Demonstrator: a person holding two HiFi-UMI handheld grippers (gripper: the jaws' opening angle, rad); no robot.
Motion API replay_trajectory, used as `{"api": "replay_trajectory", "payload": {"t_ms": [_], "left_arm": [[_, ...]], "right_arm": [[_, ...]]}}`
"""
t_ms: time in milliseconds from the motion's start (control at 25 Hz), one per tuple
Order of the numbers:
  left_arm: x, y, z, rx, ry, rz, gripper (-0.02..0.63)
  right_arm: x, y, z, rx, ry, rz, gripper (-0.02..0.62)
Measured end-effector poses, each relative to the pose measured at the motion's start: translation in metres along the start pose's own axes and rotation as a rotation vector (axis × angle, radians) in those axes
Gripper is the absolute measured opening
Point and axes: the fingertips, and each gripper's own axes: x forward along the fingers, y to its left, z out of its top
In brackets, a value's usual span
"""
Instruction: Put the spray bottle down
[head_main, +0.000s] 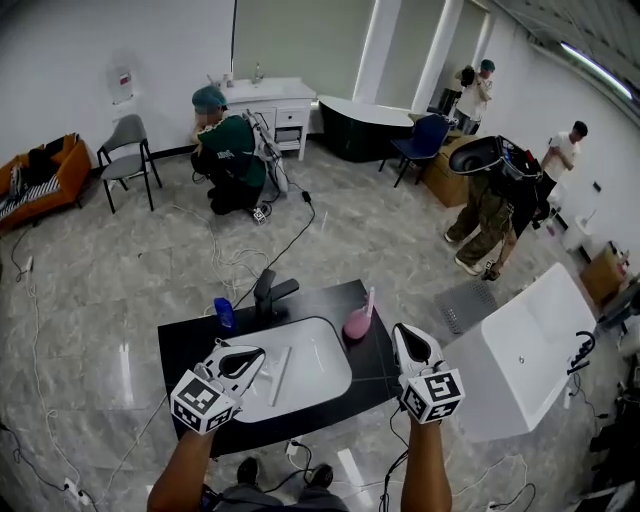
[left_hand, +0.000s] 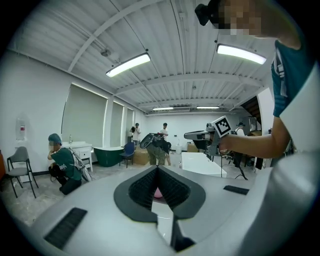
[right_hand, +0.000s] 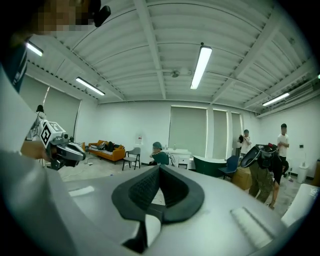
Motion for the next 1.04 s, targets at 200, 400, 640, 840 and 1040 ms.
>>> {"api": "replay_trajectory", "payload": {"t_ms": [200,400,640,840,1040], "left_arm": [[-0.009,-0.005,0.022,0.021,-0.029,-0.009,0.005],[-0.023,-0.019,0.039,0.047,-0.046,-0.030,0.005],[-0.050,-0.030,0.042,0.045,-0.064,-0.038,0.005],[-0.067,-0.043,0.050,0.055,-0.082,-0.062,0.005],[-0.083,-0.059,0.055,0.067,-0.092,-0.079,0.005]], "right_arm": [[-0.026,0.035,0.025,-0.057,0.049,0.033,0.006],[-0.059,0.063,0.048,-0.064,0.056,0.031,0.006],[-0.105,0.083,0.059,-0.061,0.046,0.009,0.006],[-0.136,0.098,0.059,-0.047,0.046,-0.019,0.008],[-0.165,0.100,0.064,-0.041,0.037,-0.054,0.006]]}}
